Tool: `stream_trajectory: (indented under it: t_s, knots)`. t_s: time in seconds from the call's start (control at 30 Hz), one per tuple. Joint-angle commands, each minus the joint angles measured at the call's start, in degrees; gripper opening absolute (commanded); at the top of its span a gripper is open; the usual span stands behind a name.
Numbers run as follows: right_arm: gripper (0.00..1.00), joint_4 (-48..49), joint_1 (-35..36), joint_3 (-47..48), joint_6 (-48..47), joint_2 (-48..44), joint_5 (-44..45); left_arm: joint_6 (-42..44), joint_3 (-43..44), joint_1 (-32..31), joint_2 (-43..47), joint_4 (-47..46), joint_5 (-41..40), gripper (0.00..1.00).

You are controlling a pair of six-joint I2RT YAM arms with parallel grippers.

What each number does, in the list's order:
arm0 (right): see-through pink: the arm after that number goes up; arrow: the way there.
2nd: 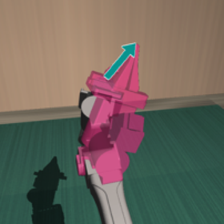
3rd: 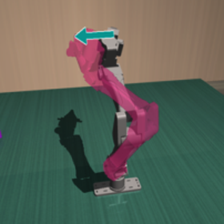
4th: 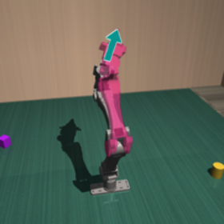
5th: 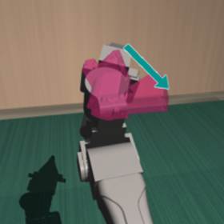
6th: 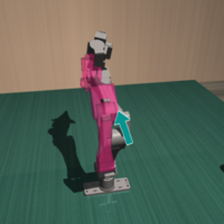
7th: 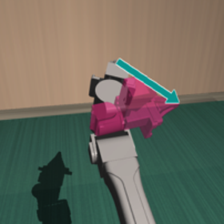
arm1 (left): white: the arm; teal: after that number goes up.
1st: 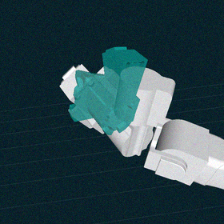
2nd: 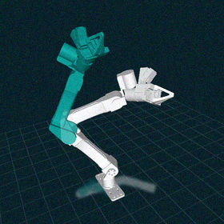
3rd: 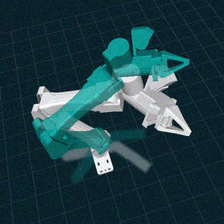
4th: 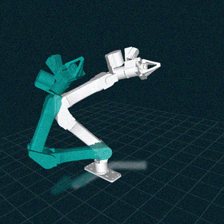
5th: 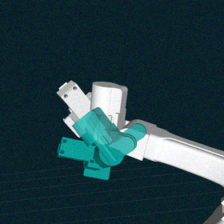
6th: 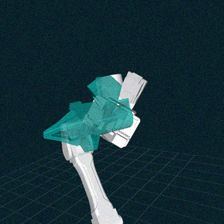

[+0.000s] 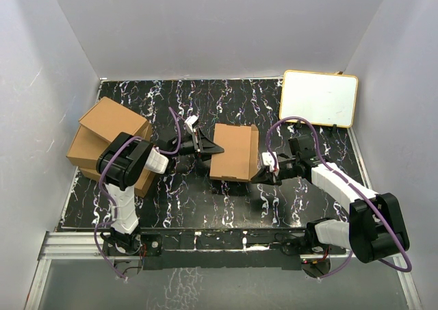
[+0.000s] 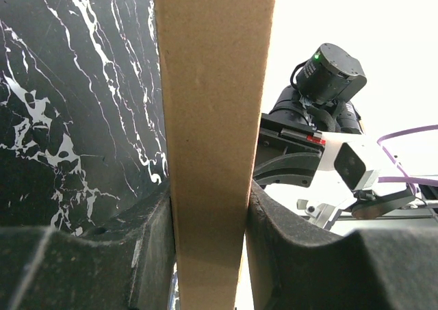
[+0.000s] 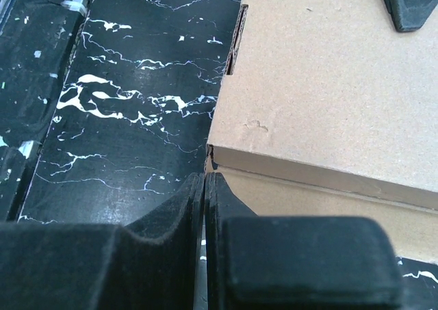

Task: Fold the paper box

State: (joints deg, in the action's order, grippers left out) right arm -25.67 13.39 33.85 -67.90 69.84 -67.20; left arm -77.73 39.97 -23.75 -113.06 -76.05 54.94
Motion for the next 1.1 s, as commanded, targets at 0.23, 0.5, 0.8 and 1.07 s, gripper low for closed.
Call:
stream_trajectory:
  t_s: [0.23,0.5,0.8,1.07]
  knots:
    - [0.08,3.45,-0.21,1.87,3.33,-1.28,-3.75,6.48,2.28,-0.17,2.9,6.61,2.89,0.05]
    - [0.08,7.52,0.27,1.19,8.39,-0.66,-0.86,12.11,3.31,-0.25,6.02,16.15,0.37,0.05]
    - [0.08,11.46,3.77,1.21,13.09,3.78,5.81,28.25,7.01,-0.25,12.31,39.91,-4.08,0.05]
    - [0.08,15.27,8.9,2.21,19.01,6.18,12.82,39.75,11.44,-0.5,11.96,56.78,-5.14,0.05]
